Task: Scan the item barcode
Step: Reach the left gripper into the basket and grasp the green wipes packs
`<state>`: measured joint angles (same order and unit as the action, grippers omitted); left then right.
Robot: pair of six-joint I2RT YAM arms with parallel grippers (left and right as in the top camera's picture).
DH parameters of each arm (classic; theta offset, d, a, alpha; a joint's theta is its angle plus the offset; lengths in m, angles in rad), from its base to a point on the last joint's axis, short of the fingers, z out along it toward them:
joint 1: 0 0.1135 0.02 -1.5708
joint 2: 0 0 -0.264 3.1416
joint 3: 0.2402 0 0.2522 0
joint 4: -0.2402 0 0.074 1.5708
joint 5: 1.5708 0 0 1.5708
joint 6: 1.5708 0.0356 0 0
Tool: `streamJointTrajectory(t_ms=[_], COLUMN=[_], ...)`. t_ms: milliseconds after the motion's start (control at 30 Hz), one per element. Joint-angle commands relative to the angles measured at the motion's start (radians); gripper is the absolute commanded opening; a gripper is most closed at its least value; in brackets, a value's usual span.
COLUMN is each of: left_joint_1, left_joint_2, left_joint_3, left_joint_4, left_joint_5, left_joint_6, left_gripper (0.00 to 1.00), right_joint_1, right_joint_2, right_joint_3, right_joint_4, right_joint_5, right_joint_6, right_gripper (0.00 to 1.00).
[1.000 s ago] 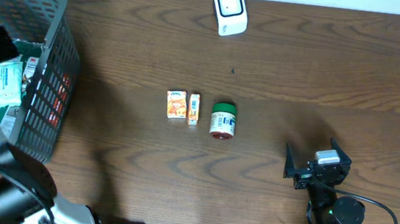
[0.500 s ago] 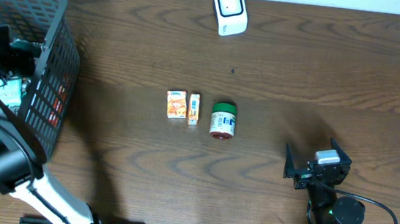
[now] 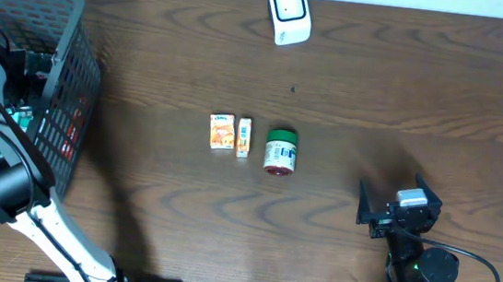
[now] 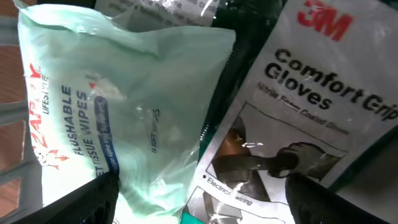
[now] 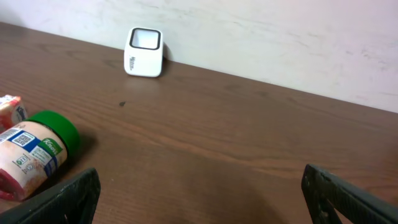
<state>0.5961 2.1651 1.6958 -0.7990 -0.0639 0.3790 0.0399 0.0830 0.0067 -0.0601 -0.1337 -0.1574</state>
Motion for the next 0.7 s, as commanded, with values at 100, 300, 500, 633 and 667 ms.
streamJointTrajectory(t_ms=[100, 300, 500, 633, 667], left_joint_1=[0.011, 0.011, 0.014, 0.014, 0.013], left_joint_2=[0.024, -0.084, -0.106, -0.106, -0.106], left_joint_3=[-0.008, -0.005, -0.005, -0.042, -0.053], left_joint_4=[-0.008, -0.025, -0.054, -0.061, -0.054], left_joint_5=[0.063, 0.154, 0.129, 0.107, 0.09], left_joint_6=[0.002, 0.004, 0.01, 0.077, 0.077], left_gripper=[0.86, 0.87, 0.86, 0.87, 0.87], right_joint_1=[0.0, 0.0, 0.0, 0.0, 0.0], right_joint_2=[-0.004, -0.004, -0.004, -0.004, -0.004], right_joint_3=[-0.001, -0.001, -0.001, -0.001, -0.001], right_joint_4=[-0.004, -0.004, -0.004, -0.004, -0.004], right_joint_5=[0.005, 0.005, 0.005, 0.005, 0.005], right_joint_6=[0.014, 0.014, 0.014, 0.014, 0.014], right_gripper=[0.99, 0.99, 0.99, 0.99, 0.99])
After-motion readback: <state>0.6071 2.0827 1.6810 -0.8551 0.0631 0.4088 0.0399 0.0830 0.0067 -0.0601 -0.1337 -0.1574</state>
